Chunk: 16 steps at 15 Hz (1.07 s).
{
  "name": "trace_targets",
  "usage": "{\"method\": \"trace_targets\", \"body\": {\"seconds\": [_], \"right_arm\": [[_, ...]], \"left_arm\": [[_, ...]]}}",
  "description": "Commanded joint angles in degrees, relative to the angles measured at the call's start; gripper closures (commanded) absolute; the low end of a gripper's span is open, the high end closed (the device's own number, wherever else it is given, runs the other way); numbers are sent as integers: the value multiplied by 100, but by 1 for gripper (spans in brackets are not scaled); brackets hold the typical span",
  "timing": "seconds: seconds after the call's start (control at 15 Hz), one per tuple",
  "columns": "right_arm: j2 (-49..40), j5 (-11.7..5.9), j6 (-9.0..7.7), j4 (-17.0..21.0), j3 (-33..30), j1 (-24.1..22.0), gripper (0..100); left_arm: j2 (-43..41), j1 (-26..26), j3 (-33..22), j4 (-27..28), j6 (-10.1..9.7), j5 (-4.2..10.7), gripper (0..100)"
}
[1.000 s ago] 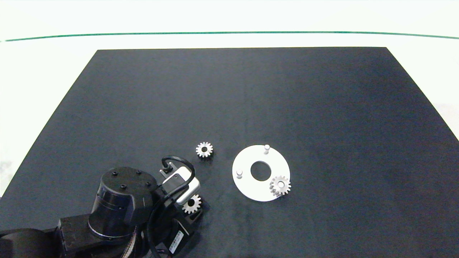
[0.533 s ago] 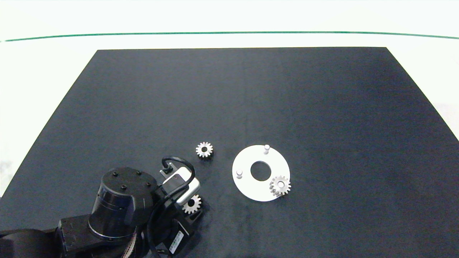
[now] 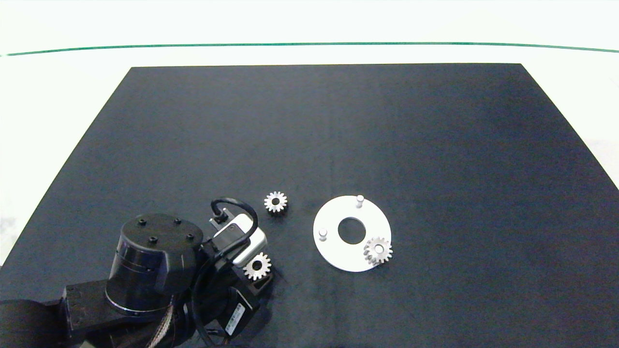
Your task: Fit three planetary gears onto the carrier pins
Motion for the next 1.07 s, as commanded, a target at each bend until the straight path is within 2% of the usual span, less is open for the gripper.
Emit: {"method": "trace_targets", "body": {"seconds": [0.07,0.27,0.47,0.53,0.67,1.07], "right_arm": [[-161,-17,-7,18,169,-61,0],[-187,-17,-7,18,204,-96,0],[-205,-17,-7,18,256,-105,0],[-196,-17,-7,9,300,-105,0],[-205,-17,-16,9,327,-140,0],[-266,-17,-16,18,336,-157,0]], "left_arm": [[-267,-110,-653,613,1,9,96],[-223,-374,-1145,815,-25,9,96],[-188,-603,-1198,815,-51,9,96],[-135,-717,-1216,780,-139,9,96],[76,-875,-1339,666,-210,17,96],[779,-919,-1550,-28,-166,53,96]]}}
